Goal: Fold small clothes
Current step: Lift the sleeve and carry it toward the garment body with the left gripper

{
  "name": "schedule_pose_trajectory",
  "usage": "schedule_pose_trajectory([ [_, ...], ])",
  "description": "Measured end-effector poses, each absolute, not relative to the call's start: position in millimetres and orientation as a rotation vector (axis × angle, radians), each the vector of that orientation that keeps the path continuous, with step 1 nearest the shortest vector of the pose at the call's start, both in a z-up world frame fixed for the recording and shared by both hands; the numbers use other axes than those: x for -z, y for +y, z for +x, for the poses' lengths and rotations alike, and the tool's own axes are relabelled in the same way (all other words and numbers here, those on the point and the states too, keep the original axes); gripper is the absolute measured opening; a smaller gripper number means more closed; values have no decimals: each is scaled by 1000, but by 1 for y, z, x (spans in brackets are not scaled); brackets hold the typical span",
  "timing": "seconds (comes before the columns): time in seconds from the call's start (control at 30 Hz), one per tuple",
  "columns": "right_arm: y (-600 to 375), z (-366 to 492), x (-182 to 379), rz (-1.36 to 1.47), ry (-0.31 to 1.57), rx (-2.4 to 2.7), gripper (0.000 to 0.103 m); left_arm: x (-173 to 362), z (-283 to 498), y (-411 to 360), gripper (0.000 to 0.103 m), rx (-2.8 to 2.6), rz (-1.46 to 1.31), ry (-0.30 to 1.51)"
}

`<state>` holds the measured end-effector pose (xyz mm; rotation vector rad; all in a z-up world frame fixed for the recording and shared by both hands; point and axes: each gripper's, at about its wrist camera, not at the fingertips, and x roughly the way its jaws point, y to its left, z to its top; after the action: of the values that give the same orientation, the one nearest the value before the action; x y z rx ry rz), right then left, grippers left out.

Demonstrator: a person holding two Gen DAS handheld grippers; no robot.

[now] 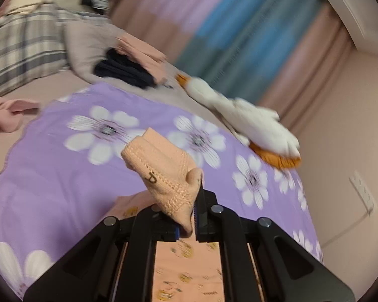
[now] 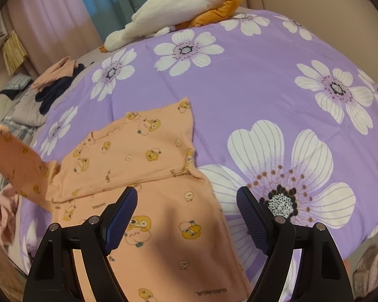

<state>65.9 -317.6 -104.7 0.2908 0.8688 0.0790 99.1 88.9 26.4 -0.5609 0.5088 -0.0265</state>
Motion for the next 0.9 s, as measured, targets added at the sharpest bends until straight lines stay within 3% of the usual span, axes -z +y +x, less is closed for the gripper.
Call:
schedule_pose_trajectory([
  [0.37,-340,64,111,324,870,-77,80,21,144,-9,7,138,-447,717],
  [0.9,-362,79,124,364,898,-65,80,101,174,-85,7,179,-353,953],
])
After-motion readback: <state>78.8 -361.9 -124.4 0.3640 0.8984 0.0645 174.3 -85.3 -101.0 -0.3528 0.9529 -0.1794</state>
